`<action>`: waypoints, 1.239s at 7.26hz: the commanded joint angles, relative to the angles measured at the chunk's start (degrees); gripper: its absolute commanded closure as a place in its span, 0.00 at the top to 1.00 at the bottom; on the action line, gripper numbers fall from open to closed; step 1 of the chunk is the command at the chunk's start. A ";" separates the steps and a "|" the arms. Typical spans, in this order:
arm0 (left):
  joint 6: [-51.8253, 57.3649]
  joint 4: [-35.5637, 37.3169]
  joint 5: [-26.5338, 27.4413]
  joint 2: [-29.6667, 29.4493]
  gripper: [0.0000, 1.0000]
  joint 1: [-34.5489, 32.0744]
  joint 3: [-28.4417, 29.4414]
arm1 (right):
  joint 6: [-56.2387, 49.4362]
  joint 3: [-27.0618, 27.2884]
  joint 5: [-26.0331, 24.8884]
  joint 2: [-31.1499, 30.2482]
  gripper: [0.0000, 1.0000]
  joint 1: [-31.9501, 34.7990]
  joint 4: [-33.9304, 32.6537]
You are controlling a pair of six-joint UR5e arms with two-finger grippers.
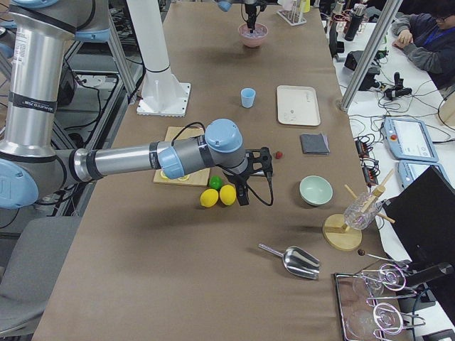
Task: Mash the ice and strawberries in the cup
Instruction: 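Lower the left gripper into the pink bowl of ice cubes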
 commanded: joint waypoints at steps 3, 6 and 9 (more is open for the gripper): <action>0.09 -0.09 0.00 0.17 0.16 0.00 -0.57 | 0.00 -0.04 -0.07 0.00 1.00 0.00 0.00; 0.09 0.79 -1.49 -0.44 0.00 -0.70 -2.66 | 0.00 -0.04 0.02 0.00 1.00 0.00 0.00; 0.09 2.02 -5.62 -4.99 0.00 -5.61 -3.20 | 0.00 0.04 -0.06 0.00 1.00 0.00 0.00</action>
